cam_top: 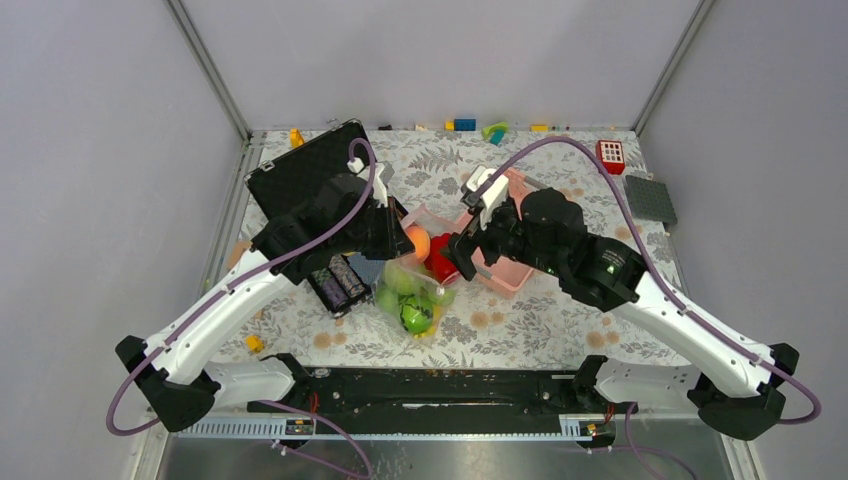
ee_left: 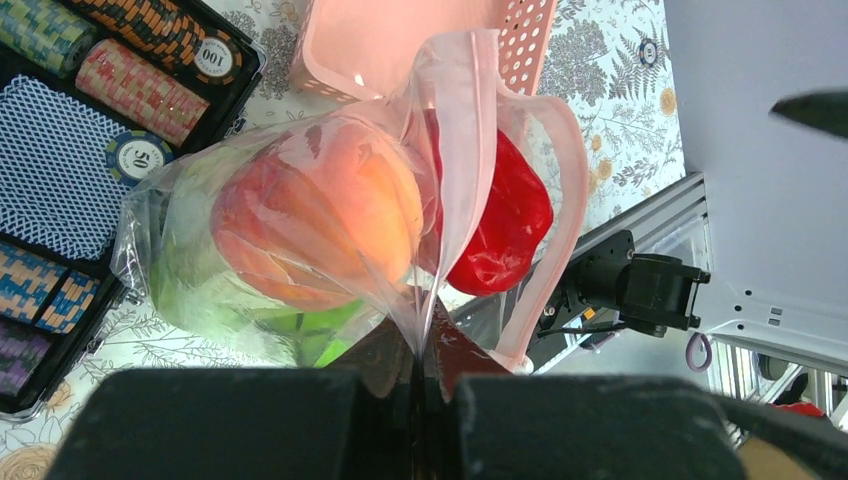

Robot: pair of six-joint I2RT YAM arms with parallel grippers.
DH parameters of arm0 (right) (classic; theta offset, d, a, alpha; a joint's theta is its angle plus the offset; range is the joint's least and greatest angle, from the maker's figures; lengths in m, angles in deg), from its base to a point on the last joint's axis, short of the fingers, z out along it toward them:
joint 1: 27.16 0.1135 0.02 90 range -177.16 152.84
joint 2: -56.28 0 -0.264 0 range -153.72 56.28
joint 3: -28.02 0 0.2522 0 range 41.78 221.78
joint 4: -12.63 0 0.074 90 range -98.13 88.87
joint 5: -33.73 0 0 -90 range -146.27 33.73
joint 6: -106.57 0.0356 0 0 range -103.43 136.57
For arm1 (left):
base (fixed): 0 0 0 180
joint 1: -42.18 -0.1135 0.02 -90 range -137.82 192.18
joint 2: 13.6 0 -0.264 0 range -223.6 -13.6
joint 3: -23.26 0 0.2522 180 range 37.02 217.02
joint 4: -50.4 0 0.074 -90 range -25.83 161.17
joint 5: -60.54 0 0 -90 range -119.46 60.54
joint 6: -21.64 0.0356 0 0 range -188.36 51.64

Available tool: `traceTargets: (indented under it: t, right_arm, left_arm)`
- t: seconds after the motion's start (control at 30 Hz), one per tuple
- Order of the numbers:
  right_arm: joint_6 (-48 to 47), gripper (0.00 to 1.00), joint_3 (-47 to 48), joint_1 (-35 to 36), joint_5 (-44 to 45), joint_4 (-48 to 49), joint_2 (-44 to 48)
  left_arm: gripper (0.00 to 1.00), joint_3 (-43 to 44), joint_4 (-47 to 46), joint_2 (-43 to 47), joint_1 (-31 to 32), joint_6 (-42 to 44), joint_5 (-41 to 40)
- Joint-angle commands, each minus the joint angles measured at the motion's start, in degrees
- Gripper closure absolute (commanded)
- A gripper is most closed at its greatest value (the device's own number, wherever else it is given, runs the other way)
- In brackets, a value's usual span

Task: Place the food in the zip-top bag and seal the zipper
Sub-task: Place the fake vegetable in the zipper food storage bag, then adjust the zipper food storage bag at the center of the board.

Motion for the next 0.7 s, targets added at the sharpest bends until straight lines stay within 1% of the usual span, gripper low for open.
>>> traceTargets:
  t: [0.0, 0.2, 0.4, 0.43, 0.47, 0.53, 0.57, 0.6, 0.67]
  right_arm:
    - [2.0, 0.0, -0.4, -0.8, 13.8, 3.8, 0.3]
    - [4.5, 0.0, 1.0, -3.0, 13.9, 3.8, -3.8]
    - [6.5, 0.13, 4.7, -5.9, 11.3, 1.4, -12.3]
    - [6.9, 0.17, 5.2, -6.3, 10.9, 0.9, -13.7]
    - [7.3, 0.26, 5.8, -6.7, 10.8, 0.2, -15.0]
    - [8.1, 0.48, 7.3, -7.3, 11.3, -1.9, -17.1]
    - [9.3, 0.62, 8.1, -7.4, 11.9, -3.6, -17.5]
    - [9.9, 0.75, 8.7, -7.4, 12.1, -5.2, -17.5]
    - [11.0, 0.86, 8.0, -7.4, 12.0, -7.2, -15.8]
  left_arm:
    - [1.0, -0.1, -5.4, 1.2, -0.1, 1.3, 1.9]
    - [1.0, -0.5, -5.9, 0.5, -0.1, 1.8, 2.4]
    - [1.0, -0.7, -5.9, 0.6, -0.1, 1.9, 2.5]
    - [1.0, -0.8, -5.9, 0.6, -0.1, 1.9, 2.5]
    - [1.0, -0.8, -5.9, 0.7, -0.1, 1.9, 2.5]
    - [1.0, -0.9, -5.9, 0.7, 0.0, 1.9, 2.4]
    - [1.0, -0.8, -6.0, 0.7, -0.1, 2.1, 2.2]
    - [1.0, -0.8, -6.3, 0.4, -0.1, 2.1, 1.9]
    - [1.0, -0.1, -7.8, -0.7, -0.1, 2.4, 2.3]
